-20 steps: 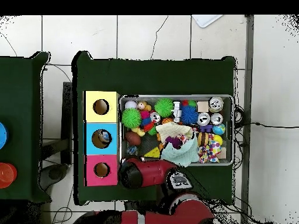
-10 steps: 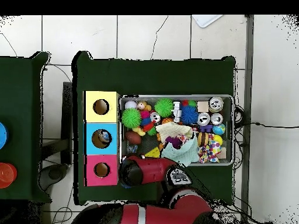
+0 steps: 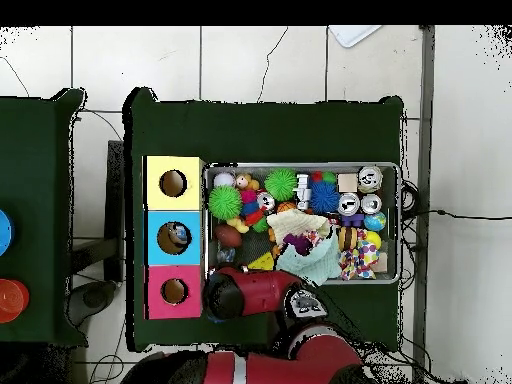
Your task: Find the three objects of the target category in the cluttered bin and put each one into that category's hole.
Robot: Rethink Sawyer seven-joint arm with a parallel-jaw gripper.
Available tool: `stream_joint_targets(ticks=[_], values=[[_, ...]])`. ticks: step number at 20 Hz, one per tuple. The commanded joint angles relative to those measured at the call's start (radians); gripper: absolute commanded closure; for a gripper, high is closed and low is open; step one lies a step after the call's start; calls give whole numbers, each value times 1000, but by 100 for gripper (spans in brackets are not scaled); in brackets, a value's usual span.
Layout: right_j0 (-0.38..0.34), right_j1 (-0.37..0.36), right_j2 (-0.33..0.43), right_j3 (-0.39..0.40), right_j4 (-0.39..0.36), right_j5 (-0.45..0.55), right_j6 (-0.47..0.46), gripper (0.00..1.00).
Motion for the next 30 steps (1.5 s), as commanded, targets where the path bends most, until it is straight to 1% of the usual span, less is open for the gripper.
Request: stream_joint_targets(ticks=[1, 2, 3, 4, 6, 7, 8, 9, 11, 14, 17, 18, 21, 22, 23, 25, 26, 30], values=[[13, 15, 36, -34, 50, 86, 140, 100], [17, -32, 33, -4, 54, 118, 140, 100], [27, -84, 25, 12, 60, 171, 130, 100], [41, -154, 16, 43, 70, 233, 125, 100], [92, -253, -30, 62, 76, 350, 105, 100], [112, -288, -47, 64, 82, 400, 103, 100], [130, -313, -62, 47, 85, 450, 95, 100], [145, -330, -76, 39, 82, 479, 93, 100], [152, -340, -83, 33, 75, 492, 98, 100], [146, -323, -76, 15, 61, 477, 113, 100], [138, -323, -70, 9, 53, 470, 118, 100], [132, -317, -64, -3, 55, 473, 117, 100], [100, -306, -18, 11, 88, 439, 127, 100], [101, -296, -13, -12, 93, 444, 126, 100], [106, -301, -11, -19, 99, 450, 130, 100], [140, -318, -32, -48, 98, 476, 143, 100], [158, -331, -40, -47, 105, 478, 160, 100], [196, -335, -43, -72, 139, 426, 211, 100]])
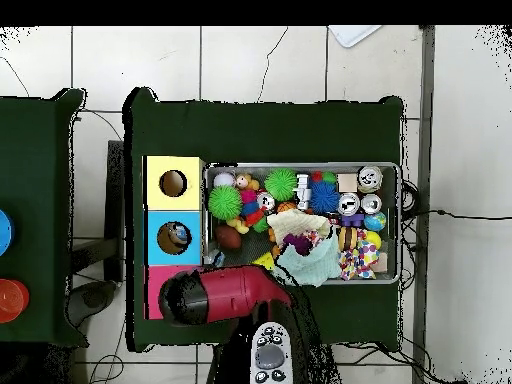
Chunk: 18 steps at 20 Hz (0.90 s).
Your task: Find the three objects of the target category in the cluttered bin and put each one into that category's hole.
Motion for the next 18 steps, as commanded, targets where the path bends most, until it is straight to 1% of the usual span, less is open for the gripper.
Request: stream_joint_targets(ticks=[1, 4, 13, 15, 18], values=[[29, -11, 28, -94, 78, 12, 219, 100], [12, -13, 46, -89, 120, 19, 215, 100], [56, -34, 14, -123, 190, 112, 229, 100], [64, -27, 7, -133, 198, 115, 233, 100], [67, -1, 7, -129, 222, 65, 241, 100]])
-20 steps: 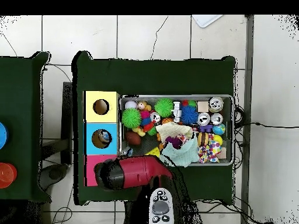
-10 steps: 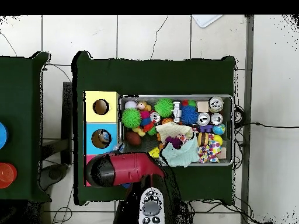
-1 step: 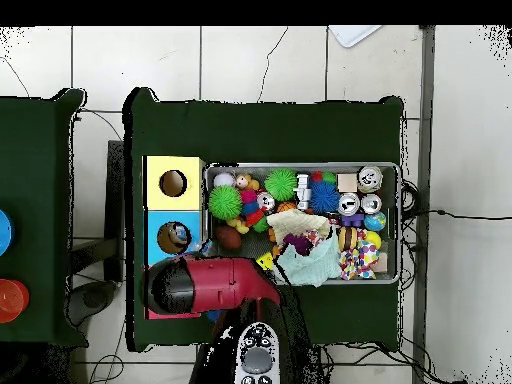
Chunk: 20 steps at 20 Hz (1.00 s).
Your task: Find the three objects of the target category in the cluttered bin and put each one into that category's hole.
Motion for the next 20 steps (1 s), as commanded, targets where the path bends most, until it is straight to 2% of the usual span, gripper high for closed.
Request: stream_joint_targets(ticks=[1, 6, 9, 11, 14, 20], values=[[17, 18, 31, -80, 83, 33, 242, 100], [28, 24, 49, -51, 140, -4, 257, 100], [94, -33, -4, -93, 144, 123, 271, 100], [112, -53, -20, -125, 153, 201, 272, 100], [123, -36, -37, -150, 156, 203, 265, 100], [120, 58, -22, -132, 196, 39, 268, 100]])
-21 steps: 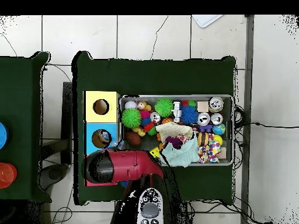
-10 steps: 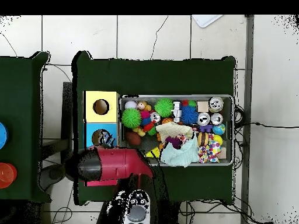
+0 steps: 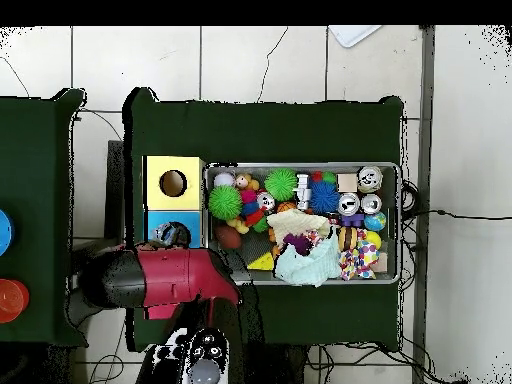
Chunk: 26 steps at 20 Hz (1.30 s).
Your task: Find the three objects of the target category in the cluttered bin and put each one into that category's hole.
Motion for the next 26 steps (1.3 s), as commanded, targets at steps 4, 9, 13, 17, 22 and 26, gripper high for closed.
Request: stream_joint_targets(ticks=[4, 9, 13, 17, 22, 26], values=[[-53, 166, 41, -26, 49, -158, 221, 100], [-67, 218, 39, -39, 36, -197, 191, 100], [-72, 234, 41, -47, 41, -202, 185, 100], [-59, 244, 31, -53, 38, -162, 183, 0], [-76, 231, 59, -18, 71, -144, 198, 0], [-75, 206, 58, 15, 68, -134, 191, 0]])
